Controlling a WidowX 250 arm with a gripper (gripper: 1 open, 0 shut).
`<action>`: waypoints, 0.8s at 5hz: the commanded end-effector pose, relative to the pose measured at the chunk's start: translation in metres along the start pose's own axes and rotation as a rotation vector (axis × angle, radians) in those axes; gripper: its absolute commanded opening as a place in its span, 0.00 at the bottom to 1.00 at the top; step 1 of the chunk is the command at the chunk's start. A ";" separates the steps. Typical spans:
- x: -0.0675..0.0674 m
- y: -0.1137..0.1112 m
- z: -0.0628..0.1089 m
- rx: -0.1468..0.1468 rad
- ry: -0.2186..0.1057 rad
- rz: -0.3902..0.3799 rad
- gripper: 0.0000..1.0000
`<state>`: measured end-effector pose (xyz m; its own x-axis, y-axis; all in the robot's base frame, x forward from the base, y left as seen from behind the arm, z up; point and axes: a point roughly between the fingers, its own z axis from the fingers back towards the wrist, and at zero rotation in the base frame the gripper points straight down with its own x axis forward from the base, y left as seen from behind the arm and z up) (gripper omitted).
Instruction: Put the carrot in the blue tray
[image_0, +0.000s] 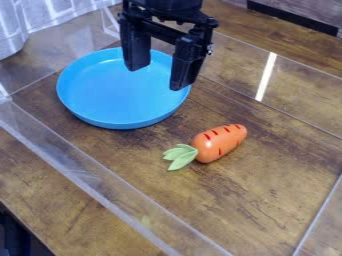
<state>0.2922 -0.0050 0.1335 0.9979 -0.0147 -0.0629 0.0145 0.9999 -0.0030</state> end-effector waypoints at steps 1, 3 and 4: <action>0.002 -0.002 -0.007 0.000 0.011 -0.027 1.00; 0.017 -0.021 -0.036 0.016 -0.013 -0.262 1.00; 0.023 -0.029 -0.049 0.029 -0.033 -0.320 1.00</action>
<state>0.3090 -0.0301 0.0719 0.9469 -0.3133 -0.0718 0.3141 0.9494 -0.0013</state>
